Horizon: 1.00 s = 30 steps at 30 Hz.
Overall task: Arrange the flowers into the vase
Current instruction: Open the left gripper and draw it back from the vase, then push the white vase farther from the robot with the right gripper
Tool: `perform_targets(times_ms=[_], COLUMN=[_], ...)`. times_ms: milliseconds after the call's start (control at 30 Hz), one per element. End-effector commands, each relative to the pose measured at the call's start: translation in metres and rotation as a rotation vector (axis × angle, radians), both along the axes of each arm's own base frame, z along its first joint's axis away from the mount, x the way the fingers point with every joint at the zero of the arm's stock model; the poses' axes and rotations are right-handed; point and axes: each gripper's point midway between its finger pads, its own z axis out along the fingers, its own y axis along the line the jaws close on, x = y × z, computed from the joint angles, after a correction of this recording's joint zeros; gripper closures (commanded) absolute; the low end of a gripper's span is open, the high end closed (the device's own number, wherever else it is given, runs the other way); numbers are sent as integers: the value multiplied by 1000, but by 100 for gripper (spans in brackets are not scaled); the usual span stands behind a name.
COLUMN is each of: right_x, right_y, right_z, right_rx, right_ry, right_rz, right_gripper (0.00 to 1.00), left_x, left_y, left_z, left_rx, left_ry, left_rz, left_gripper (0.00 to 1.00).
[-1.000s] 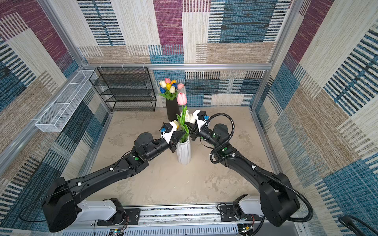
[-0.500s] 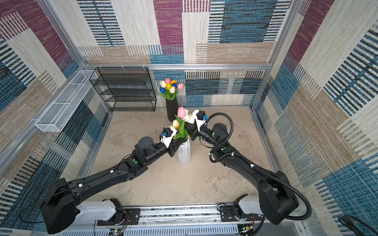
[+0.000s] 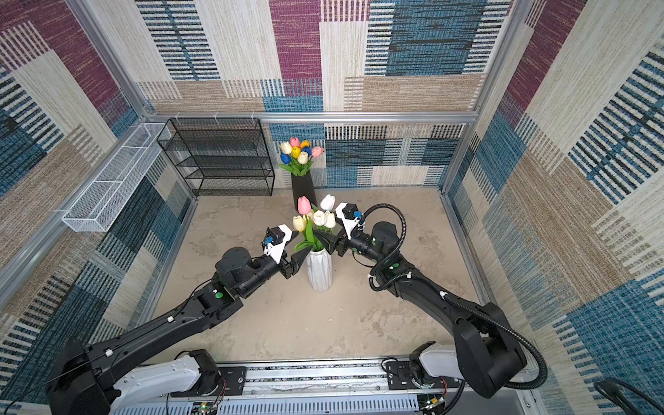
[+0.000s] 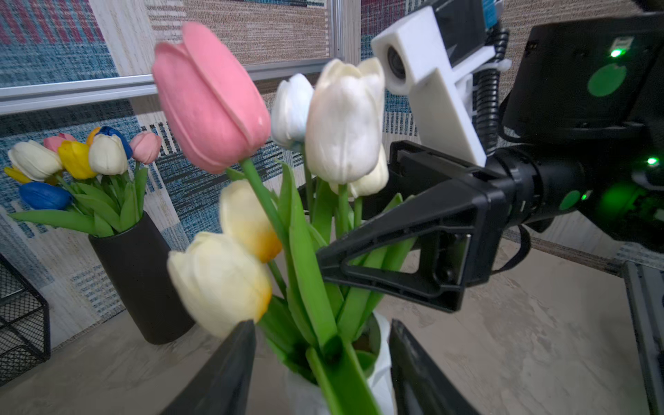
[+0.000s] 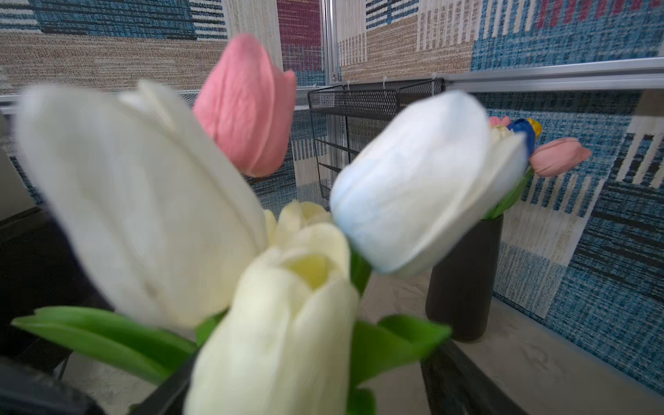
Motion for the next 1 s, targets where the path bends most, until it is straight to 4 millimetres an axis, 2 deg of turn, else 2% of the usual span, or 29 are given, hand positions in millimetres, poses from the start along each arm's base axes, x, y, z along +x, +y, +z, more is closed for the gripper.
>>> perform_targets(times_ms=[0, 67, 200, 367, 500, 633, 733, 800, 867, 967], right_x=[-4, -8, -12, -25, -39, -57, -70, -81, -85, -79], right_y=[-7, -9, -11, -24, -32, -40, -46, -47, -45, -31], right_z=[18, 28, 35, 50, 46, 13, -19, -37, -50, -64], right_rx=[15, 15, 8, 35, 44, 27, 48, 68, 72, 19], right_ry=[-47, -63, -73, -106, -100, -106, -105, -124, -136, -131], right_rz=[-31, -30, -31, -61, -61, -55, -43, -12, 4, 60], right_gripper=[7, 4, 0, 0, 0, 0, 0, 0, 0, 0], left_x=[-7, -13, -12, -14, -22, -45, -47, -51, -52, -53], left_y=[10, 13, 18, 23, 28, 34, 45, 49, 54, 57], left_z=[12, 19, 23, 7, -10, -27, -46, -61, -77, -94], left_rx=[4, 3, 6, 32, 43, 11, 8, 28, 45, 70], left_ry=[-46, -69, -73, -75, -82, -138, -119, -103, -85, -70], left_rz=[1, -16, 1, 13, -1, -61, -25, -24, -6, -1], left_gripper=[34, 27, 26, 25, 25, 19, 6, 2, 1, 1])
